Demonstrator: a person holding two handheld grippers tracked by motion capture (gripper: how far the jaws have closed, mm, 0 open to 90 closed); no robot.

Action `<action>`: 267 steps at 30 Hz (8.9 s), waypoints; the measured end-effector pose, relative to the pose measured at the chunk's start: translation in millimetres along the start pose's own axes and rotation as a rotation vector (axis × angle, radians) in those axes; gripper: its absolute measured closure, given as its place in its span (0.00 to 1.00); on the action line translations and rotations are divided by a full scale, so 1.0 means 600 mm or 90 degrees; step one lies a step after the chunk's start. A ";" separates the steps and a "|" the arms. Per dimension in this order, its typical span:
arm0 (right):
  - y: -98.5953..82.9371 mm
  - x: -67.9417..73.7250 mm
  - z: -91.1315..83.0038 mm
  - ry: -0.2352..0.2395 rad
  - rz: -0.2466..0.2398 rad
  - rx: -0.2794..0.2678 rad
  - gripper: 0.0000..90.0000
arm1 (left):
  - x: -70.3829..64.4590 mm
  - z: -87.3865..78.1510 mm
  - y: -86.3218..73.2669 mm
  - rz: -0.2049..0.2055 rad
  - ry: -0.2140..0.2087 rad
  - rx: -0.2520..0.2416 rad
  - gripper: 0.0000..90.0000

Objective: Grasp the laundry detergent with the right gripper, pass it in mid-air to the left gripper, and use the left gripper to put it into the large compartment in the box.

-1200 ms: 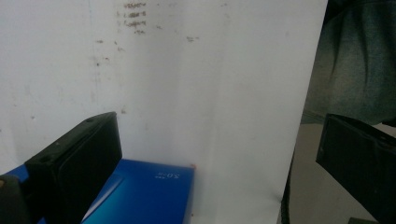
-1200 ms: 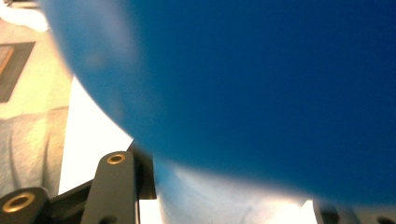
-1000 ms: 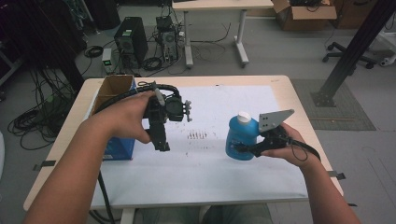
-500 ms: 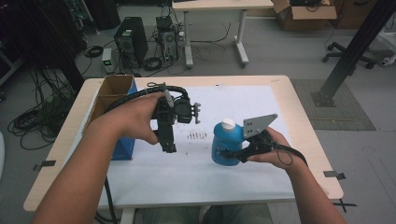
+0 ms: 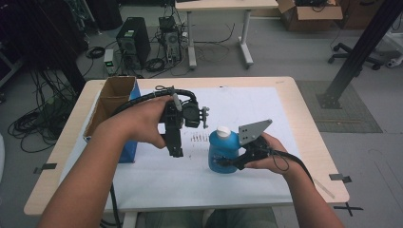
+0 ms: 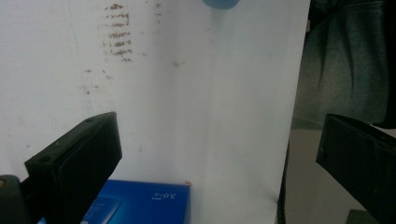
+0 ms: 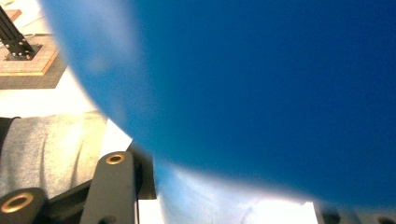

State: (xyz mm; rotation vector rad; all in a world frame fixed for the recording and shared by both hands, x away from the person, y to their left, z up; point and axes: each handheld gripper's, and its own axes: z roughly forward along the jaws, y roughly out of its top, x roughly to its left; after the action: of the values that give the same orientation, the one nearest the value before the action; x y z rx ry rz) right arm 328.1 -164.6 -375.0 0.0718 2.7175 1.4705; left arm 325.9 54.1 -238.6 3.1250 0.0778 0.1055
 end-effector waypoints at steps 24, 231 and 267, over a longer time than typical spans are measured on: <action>0.041 0.005 0.066 0.009 -0.012 -0.026 0.50 | -0.005 0.012 0.013 0.015 -0.006 -0.005 0.00; 0.054 -0.015 -0.105 -0.111 0.019 0.012 0.01 | 0.084 -0.092 -0.024 -0.465 0.034 0.064 0.43; 0.046 -0.034 -0.153 -0.081 -0.013 0.222 0.03 | 0.144 -0.240 -0.203 -0.783 0.057 0.026 0.43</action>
State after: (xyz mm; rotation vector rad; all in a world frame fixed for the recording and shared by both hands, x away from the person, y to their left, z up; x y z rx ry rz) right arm 343.1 -227.4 -301.3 0.1441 2.8240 0.9360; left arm 396.4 181.6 -91.2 2.5032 1.8713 0.2034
